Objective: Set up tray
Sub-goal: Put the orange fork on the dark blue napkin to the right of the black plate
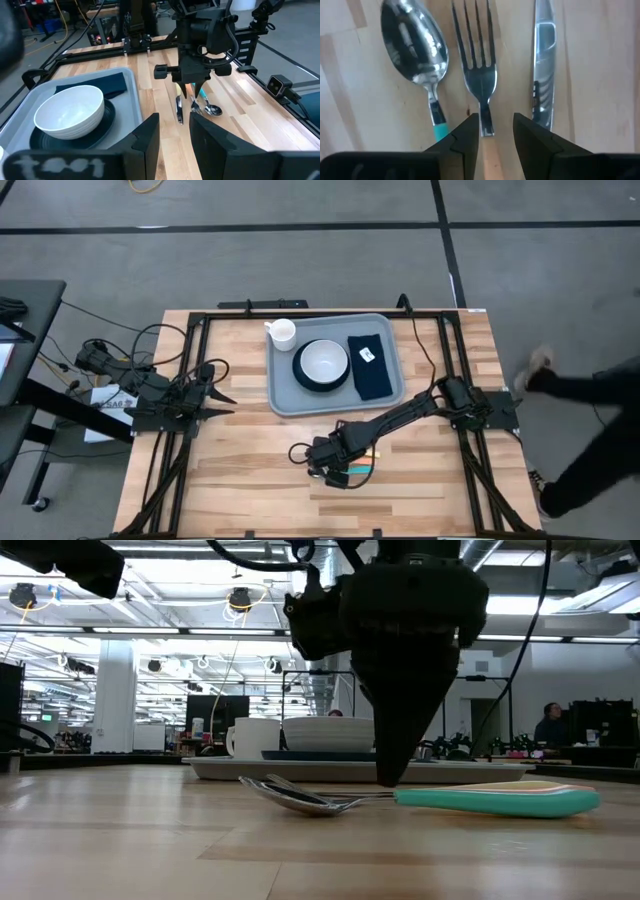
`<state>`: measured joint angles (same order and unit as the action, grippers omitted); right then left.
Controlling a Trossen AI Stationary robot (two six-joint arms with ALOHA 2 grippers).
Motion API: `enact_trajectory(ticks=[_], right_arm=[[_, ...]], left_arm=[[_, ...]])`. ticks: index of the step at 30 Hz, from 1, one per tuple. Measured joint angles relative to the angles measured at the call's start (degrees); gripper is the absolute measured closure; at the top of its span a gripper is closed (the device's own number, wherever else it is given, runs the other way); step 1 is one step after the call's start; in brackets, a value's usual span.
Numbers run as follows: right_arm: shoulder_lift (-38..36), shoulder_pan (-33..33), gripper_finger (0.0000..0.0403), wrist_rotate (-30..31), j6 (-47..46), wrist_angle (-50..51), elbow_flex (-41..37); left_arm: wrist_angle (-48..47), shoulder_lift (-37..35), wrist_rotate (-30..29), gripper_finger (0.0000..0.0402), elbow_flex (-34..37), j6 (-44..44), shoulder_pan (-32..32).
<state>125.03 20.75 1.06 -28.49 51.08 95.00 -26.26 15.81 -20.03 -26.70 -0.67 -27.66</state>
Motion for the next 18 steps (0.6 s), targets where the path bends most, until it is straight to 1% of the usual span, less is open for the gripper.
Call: enact_trajectory(ticks=[18], right_arm=[[-0.07, 0.13, 0.0291, 0.49, 0.00, -0.58, 0.04]], left_arm=[[0.00, 0.00, -0.11, 0.0305, 0.00, 0.00, -0.01]])
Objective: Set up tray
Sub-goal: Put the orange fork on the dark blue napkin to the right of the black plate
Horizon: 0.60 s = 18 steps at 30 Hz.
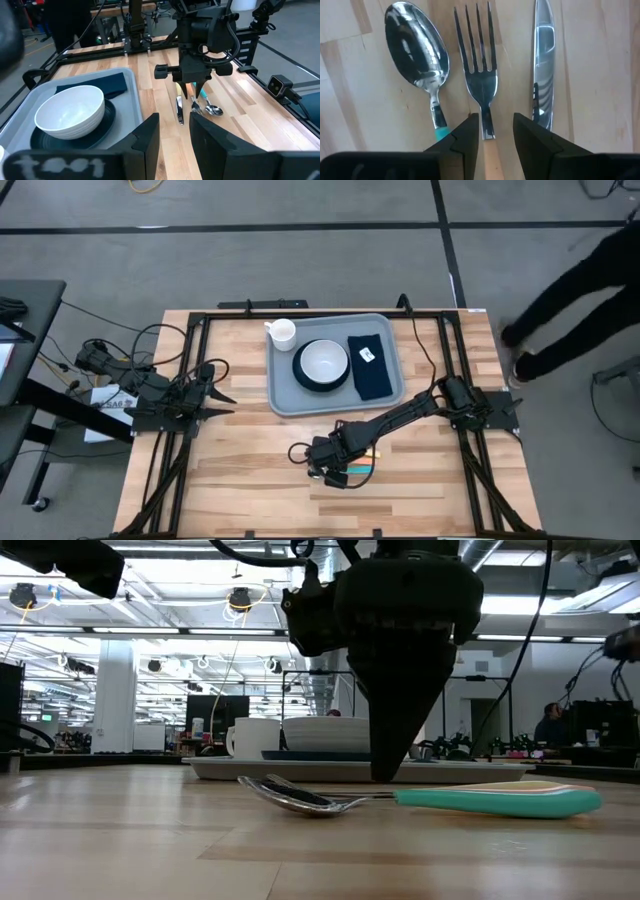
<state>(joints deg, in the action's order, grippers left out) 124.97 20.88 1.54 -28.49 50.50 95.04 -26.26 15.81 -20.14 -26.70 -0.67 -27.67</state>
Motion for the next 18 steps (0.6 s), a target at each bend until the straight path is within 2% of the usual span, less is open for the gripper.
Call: enact_trajectory(ticks=[18], right_arm=[[0.37, 0.00, 0.0291, 0.04, 0.00, -2.11, 0.03]], left_arm=[[0.00, 0.00, 0.05, 0.0305, 0.00, 0.00, 0.01]])
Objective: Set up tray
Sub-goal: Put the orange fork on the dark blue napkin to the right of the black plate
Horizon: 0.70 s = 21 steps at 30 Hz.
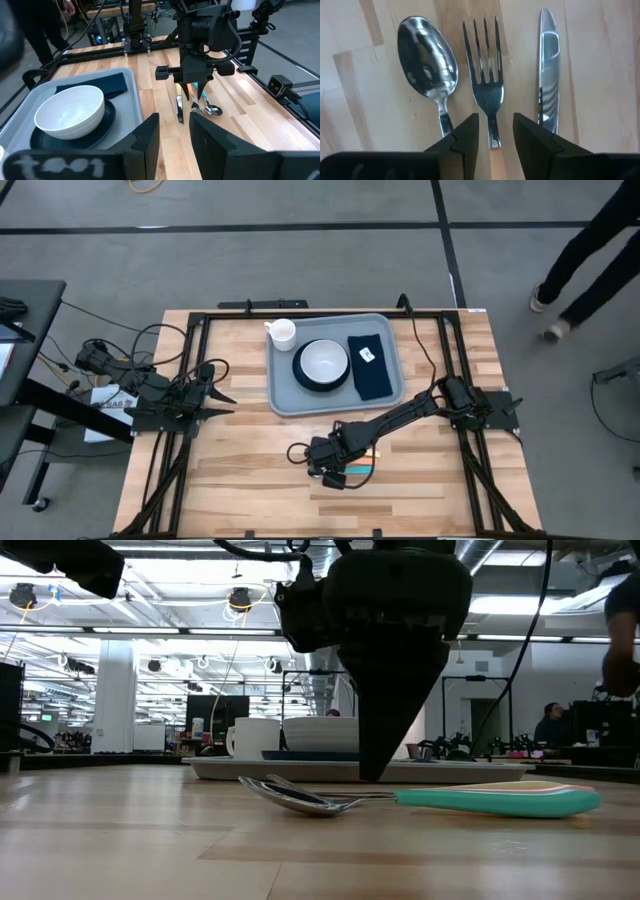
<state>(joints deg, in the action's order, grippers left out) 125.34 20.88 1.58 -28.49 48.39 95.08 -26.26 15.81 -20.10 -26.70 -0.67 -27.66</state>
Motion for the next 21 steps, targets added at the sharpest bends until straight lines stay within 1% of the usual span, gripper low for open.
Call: enact_trajectory(ticks=[4, 9, 21], right_arm=[[2.24, 0.16, 0.0291, -0.19, 0.02, -0.56, 0.20], [5.00, 0.39, 0.0291, -2.15, 1.37, -0.31, 0.55], [3.74, -0.04, 0.0296, -1.65, 0.83, -0.24, 0.06]], left_arm=[[-0.02, 0.00, 0.03, 0.0305, 0.00, 0.00, 0.00], [-0.02, -0.02, 0.09, 0.0305, 0.00, 0.00, -0.02], [-0.02, -0.02, 0.04, 0.0305, 0.00, 0.02, -0.02]])
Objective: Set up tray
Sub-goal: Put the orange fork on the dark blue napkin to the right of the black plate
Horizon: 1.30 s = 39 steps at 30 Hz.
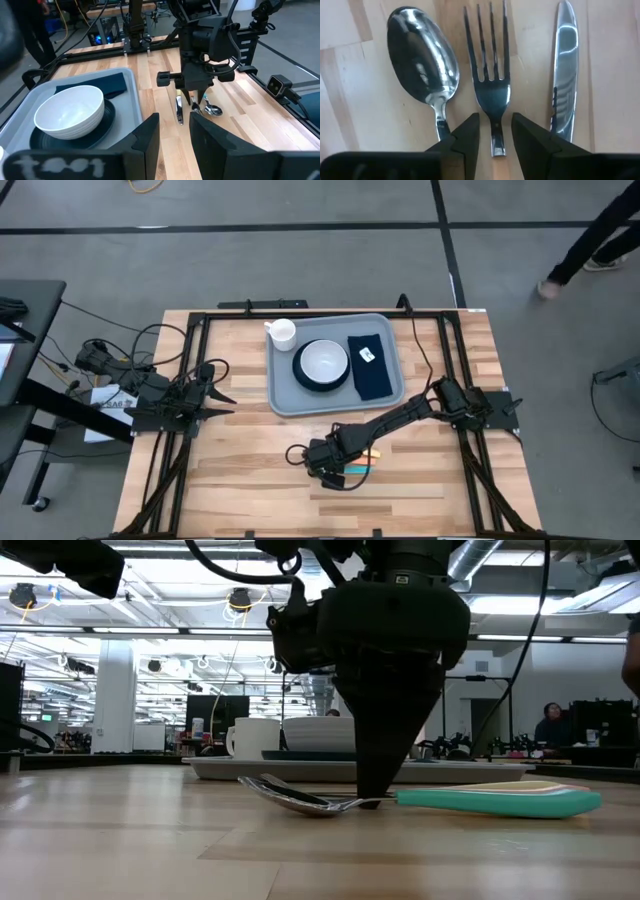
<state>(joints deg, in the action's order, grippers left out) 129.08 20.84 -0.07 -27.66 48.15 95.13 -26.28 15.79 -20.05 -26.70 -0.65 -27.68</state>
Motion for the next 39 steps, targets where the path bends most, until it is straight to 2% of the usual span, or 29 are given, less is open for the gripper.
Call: enact_trajectory(ticks=[16, 24, 30, 39], right_arm=[[-0.02, -0.13, 0.0393, 0.15, -0.83, 0.84, -0.04], [-0.02, -0.44, 0.0379, -0.25, -0.85, 0.92, -0.04], [0.00, -0.44, 0.0391, -0.59, -0.81, 1.54, 0.42], [0.63, -0.33, 0.0386, -1.77, 0.61, 10.77, 5.49]], left_arm=[[0.02, 0.02, -0.09, 0.0305, 0.00, 0.09, 0.02], [0.02, 0.01, -0.07, 0.0305, 0.00, 0.40, 0.02], [0.02, 0.02, -0.07, 0.0305, 0.00, 0.40, 0.01], [0.02, 0.02, -0.07, 0.0305, 0.00, 0.42, 0.00]])
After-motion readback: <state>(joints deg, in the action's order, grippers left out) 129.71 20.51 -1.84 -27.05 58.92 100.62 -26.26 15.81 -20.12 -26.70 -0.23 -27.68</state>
